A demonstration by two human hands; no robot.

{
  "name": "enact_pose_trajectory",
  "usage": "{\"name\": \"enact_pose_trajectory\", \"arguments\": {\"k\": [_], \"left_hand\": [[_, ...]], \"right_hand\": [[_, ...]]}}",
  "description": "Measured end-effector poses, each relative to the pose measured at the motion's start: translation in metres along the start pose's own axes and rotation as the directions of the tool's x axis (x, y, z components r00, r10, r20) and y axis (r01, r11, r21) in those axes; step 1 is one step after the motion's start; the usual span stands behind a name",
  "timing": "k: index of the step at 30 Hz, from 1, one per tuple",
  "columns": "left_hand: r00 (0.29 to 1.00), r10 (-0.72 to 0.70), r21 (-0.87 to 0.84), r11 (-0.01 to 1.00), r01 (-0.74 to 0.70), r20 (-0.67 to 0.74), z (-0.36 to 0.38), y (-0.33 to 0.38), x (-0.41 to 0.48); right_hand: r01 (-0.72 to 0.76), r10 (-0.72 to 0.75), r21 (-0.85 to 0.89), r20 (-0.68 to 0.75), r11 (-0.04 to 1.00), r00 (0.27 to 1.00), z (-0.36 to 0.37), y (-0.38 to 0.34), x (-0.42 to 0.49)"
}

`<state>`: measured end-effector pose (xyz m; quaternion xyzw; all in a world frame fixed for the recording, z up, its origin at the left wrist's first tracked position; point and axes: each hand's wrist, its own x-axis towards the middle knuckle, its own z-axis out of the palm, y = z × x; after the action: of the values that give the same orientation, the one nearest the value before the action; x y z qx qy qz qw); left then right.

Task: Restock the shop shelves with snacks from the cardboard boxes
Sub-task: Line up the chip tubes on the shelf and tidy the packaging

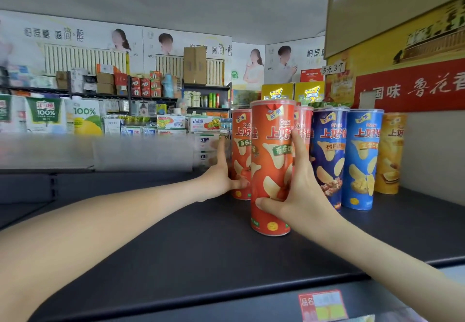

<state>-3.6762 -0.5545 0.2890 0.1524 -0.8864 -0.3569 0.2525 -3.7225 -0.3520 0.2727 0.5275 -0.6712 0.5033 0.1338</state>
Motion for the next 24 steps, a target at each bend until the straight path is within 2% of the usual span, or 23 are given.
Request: {"name": "enact_pose_trajectory", "arguments": {"k": [4,10,12,16,18,20,24], "left_hand": [[0.998,-0.065,0.028,0.997,0.066,-0.026,-0.020,-0.005,-0.016],[0.998,0.007,-0.275,0.962,0.009,0.055,-0.025,0.020,-0.057],[0.998,0.025,-0.325,0.946,-0.006,0.056,-0.019,0.029,-0.064],[0.998,0.038,-0.194,0.980,-0.046,-0.045,-0.004,0.038,-0.067],[0.998,0.027,-0.135,0.990,-0.035,-0.062,0.002,0.041,-0.066],[0.998,0.004,-0.120,0.993,-0.011,-0.062,0.006,0.043,-0.064],[0.997,-0.033,-0.123,0.992,0.023,-0.075,0.011,0.048,-0.064]], "right_hand": [[0.024,-0.024,-0.031,0.007,0.999,1.000,0.023,-0.002,0.010],[0.009,-0.009,-0.083,0.005,0.997,1.000,0.035,-0.001,0.017],[-0.005,0.006,-0.090,0.012,0.996,1.000,0.032,-0.003,0.016],[0.003,0.001,-0.123,0.026,0.992,1.000,0.015,-0.006,0.009],[0.046,-0.048,-0.207,-0.004,0.977,0.999,0.006,-0.003,0.004],[0.084,-0.093,-0.278,-0.018,0.957,0.995,-0.001,0.004,-0.001],[0.036,-0.040,-0.396,-0.002,0.918,0.999,-0.015,0.014,-0.010]]}}
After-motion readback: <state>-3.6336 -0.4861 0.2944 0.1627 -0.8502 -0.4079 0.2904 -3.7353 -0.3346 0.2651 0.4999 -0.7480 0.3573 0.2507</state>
